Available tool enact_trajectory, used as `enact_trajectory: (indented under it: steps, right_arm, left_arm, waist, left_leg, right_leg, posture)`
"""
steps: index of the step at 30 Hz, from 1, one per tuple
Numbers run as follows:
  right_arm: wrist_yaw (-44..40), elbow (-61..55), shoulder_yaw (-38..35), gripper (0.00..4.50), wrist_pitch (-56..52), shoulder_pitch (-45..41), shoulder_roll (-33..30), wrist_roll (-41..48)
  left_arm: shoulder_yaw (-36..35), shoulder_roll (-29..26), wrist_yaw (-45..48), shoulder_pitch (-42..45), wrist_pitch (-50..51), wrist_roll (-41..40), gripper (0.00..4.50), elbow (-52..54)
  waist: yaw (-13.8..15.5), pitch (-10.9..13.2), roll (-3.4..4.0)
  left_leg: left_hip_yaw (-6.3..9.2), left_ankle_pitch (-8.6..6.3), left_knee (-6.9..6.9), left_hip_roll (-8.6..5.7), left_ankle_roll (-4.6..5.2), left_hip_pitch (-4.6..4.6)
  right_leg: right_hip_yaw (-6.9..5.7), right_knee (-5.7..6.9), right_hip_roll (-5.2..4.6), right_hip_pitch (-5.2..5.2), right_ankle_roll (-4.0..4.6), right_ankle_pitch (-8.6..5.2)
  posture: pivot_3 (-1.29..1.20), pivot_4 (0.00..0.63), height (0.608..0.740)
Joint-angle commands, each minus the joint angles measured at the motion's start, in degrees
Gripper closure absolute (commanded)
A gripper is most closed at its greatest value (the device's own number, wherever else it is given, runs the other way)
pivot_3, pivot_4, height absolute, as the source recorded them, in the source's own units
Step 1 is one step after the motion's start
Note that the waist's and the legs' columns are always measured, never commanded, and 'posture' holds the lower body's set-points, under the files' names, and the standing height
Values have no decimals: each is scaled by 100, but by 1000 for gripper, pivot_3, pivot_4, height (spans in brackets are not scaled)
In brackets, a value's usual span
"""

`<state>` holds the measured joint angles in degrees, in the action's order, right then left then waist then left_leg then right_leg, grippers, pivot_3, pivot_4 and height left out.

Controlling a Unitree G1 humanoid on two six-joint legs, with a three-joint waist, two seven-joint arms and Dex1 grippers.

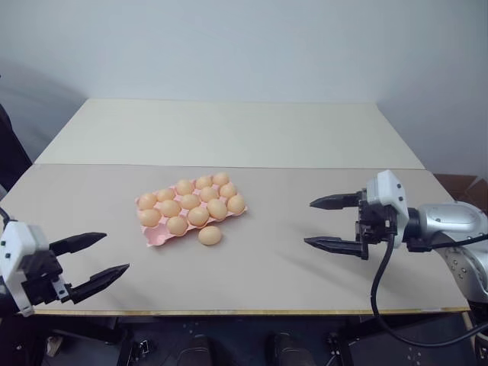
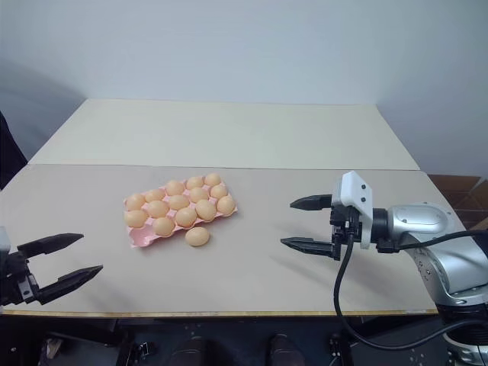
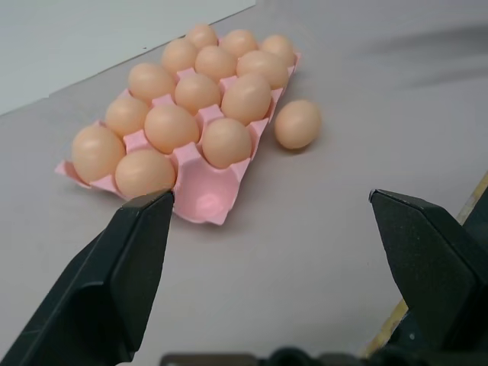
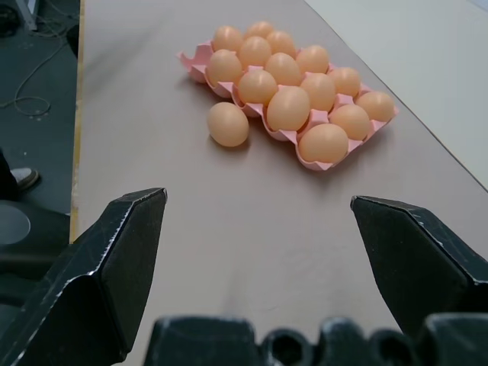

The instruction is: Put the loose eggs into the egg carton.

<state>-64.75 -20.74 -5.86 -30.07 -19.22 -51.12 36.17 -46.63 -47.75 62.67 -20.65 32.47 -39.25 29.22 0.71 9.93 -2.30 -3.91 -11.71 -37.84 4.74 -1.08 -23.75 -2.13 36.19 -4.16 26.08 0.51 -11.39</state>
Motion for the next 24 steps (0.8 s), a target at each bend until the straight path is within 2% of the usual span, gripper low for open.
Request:
enact_trajectory:
  steps: [1,7,10,15,21,24]
  right_arm:
    - [7,-114,-231,0,126,-90,5,95]
    - [105,-261,-173,0,97,-101,81,74]
    - [171,-326,-184,0,93,-74,86,58]
    - [361,-571,-204,0,31,78,115,82]
    - [571,-748,-229,0,-8,205,141,83]
    - [677,-862,-261,0,-18,316,150,100]
  left_arm:
    - [241,-221,-197,346,87,-186,35,117]
    - [1988,-248,-627,1504,43,128,35,91]
    - [2692,-204,-678,1867,-97,397,35,-34]
    - [4213,-153,-432,3054,-734,1434,35,-1012]
    - [5301,236,88,4414,-1534,2229,35,-2508]
    - [5626,510,262,4857,-1841,2481,35,-3017]
  waist:
    - [0,0,0]
    - [32,-1,0]
    - [1,-2,0]
    - [20,-2,-1]
    - [22,-2,-2]
    - [26,-3,-2]
  left_leg:
    - [1,0,0,0,0,1]
    - [2,0,0,-4,0,2]
    - [1,0,0,-5,1,-2]
    - [6,1,0,-2,2,4]
    - [8,2,-3,-2,3,2]
    - [8,2,-3,-4,3,-4]
  right_leg:
    - [0,0,1,-1,0,0]
    - [3,-2,-1,-10,-4,3]
    - [7,-9,2,-8,-39,23]
    - [8,2,15,-11,-37,24]
    - [8,-2,16,-13,-36,26]
    - [9,-8,15,-13,-41,28]
  posture:
    - [0,150,740]
    - [0,150,740]
    - [0,150,740]
    - [0,150,740]
    - [0,150,740]
    - [0,150,740]
